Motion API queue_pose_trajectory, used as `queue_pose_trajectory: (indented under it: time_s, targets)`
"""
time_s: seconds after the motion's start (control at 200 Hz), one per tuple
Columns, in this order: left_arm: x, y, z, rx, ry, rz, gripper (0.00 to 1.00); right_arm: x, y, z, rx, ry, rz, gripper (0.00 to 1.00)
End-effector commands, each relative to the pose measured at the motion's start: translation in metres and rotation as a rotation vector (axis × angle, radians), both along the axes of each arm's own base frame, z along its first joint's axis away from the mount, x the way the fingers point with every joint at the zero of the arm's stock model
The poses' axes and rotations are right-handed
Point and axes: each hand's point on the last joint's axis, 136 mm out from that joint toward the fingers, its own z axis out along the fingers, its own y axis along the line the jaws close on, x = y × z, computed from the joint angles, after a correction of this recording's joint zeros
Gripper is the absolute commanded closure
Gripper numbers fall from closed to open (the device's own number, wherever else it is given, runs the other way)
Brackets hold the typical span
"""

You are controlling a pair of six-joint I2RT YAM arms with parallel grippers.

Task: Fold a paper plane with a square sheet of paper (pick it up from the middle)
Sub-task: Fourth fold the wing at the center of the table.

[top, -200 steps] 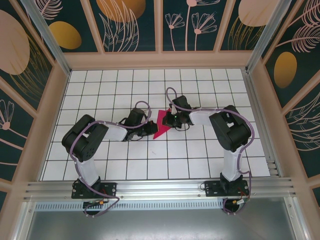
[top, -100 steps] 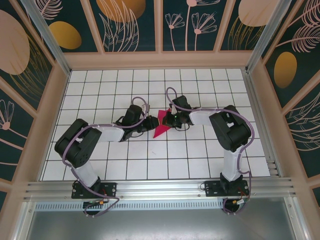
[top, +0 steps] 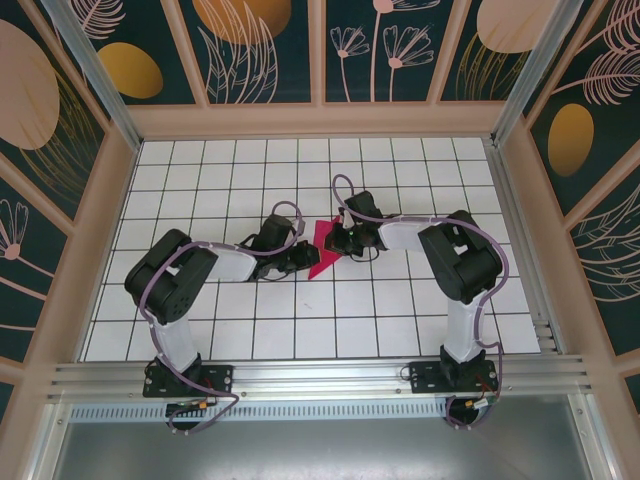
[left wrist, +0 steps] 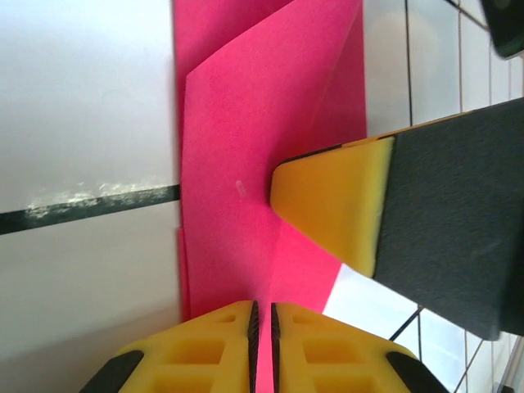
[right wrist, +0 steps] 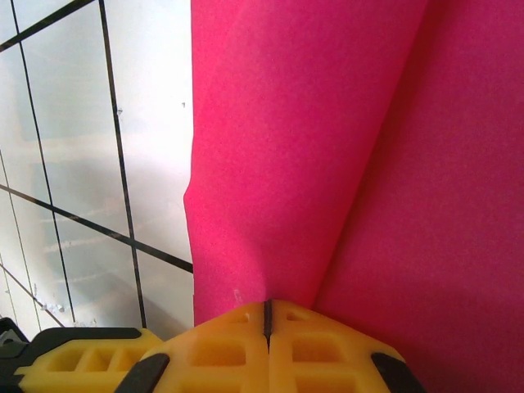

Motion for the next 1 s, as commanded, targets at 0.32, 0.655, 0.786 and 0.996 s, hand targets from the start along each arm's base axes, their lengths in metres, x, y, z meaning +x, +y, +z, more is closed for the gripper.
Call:
queue_pose_trajectory:
  time_s: [0.32, 0.655, 0.786, 0.996]
  targets:
    - [-0.017, 0.013, -0.033, 0.135, 0.063, -0.045, 0.92, 0.007, -0.008, -0.001, -0.034, -0.007, -0.033, 0.97]
    - [-0.022, 0.024, -0.051, 0.244, 0.078, -0.069, 0.96, 0.009, 0.022, 0.046, 0.069, -0.127, 0.079, 0.96]
    - [-0.023, 0.024, -0.055, 0.253, 0.084, -0.068, 0.96, 0.004, 0.025, 0.034, 0.057, -0.097, 0.089, 0.97]
    - [-0.023, 0.026, -0.055, 0.263, 0.084, -0.062, 0.97, -0.003, 0.017, 0.014, 0.016, -0.053, 0.075, 0.97]
